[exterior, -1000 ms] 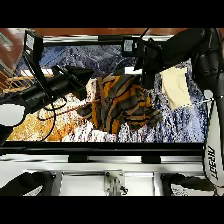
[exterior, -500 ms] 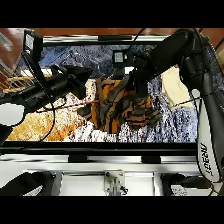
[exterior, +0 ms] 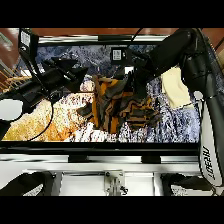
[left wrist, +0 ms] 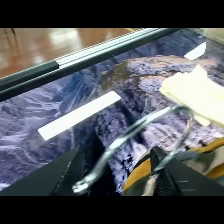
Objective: Fold the shirts.
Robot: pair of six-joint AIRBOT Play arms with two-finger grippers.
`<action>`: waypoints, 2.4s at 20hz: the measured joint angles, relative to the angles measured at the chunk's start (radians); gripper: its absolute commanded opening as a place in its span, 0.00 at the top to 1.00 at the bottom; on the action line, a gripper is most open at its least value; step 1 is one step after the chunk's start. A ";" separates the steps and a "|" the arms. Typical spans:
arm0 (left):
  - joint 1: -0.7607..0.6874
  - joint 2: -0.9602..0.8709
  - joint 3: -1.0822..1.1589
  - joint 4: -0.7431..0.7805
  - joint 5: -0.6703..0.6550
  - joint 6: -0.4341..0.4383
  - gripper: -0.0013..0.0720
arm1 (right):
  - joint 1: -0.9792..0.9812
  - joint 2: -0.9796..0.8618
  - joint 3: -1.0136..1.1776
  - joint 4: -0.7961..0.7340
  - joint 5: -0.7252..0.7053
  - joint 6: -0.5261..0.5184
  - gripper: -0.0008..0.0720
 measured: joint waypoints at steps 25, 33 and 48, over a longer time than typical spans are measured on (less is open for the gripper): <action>0.057 -0.021 0.000 -0.041 -0.134 -0.029 0.01 | 0.028 0.010 -0.001 0.038 0.189 0.147 0.90; 0.133 -0.051 0.000 -0.050 -0.177 -0.039 0.01 | 0.058 0.008 -0.001 0.049 0.273 0.155 0.90; 0.263 -0.067 0.101 -0.092 -0.119 -0.114 0.02 | 0.232 0.113 0.001 0.097 0.547 0.117 0.90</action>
